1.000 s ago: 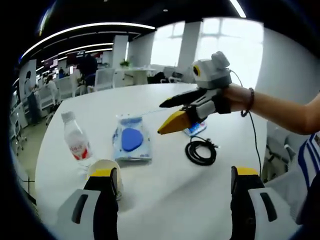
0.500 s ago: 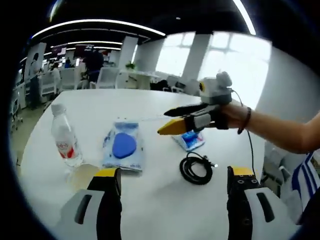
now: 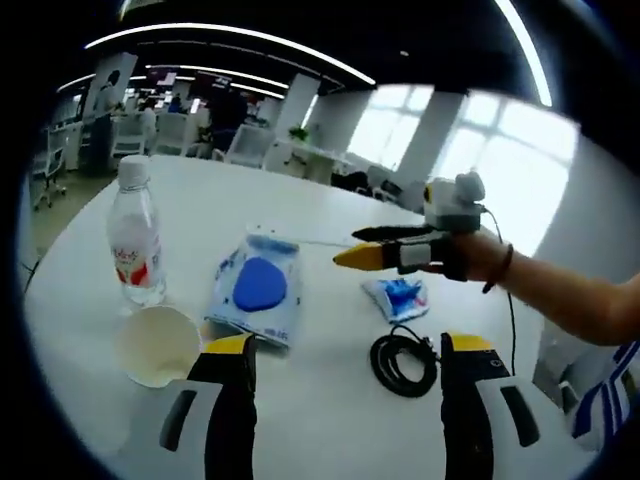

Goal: Arrange the tabletop items into an orderly group along one side of the table until the central work area is clear of visible clutter.

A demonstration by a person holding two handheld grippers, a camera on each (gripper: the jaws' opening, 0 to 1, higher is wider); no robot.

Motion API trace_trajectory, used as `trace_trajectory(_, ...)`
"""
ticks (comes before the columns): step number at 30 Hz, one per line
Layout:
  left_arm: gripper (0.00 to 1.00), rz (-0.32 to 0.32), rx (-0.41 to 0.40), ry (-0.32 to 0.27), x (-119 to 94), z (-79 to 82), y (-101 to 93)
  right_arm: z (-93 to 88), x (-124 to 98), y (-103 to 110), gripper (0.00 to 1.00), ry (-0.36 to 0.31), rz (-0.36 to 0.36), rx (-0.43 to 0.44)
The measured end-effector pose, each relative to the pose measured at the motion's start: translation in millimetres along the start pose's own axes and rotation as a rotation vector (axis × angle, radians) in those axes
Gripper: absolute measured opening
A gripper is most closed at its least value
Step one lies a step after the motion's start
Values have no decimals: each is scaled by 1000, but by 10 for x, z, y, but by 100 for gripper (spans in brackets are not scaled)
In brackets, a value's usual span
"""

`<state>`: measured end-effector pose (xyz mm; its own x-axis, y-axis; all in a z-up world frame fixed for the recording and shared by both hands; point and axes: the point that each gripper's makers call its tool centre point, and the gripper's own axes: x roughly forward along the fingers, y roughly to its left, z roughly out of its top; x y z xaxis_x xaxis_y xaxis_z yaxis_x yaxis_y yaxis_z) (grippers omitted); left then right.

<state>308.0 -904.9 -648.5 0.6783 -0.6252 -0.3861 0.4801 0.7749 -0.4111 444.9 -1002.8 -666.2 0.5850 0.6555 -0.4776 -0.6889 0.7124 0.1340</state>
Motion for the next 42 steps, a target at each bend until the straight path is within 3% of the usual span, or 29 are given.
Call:
trace_trajectory(3, 67, -6, -28, 7, 68, -56, 7, 1, 44, -45, 88, 12, 2, -21)
trace_trajectory(15, 53, 137, -166, -42, 273, -145, 248, -56, 331, -218, 79, 84, 39, -118)
trace_trajectory(18, 51, 158, -189, -25, 325, -213, 299, -71, 408, -255, 77, 86, 52, -105)
trace_trajectory(20, 51, 224, -144, -18, 339, -266, 390, -82, 451, -278, 74, 86, 57, -95)
trace_trajectory(22, 49, 229, -163, -8, 382, -321, 385, -108, 506, -312, 73, 90, 56, -98)
trace_trajectory(31, 41, 276, -270, -66, 578, -332, 525, -182, 724, -479, 65, 92, 43, -112)
trace_trajectory(34, 40, 284, -289, -30, 660, -416, 566, -196, 770, -517, 61, 96, 43, -123)
trace_trajectory(42, 36, 326, -368, -39, 752, -453, 709, -94, 867, -658, 52, 61, 25, -121)
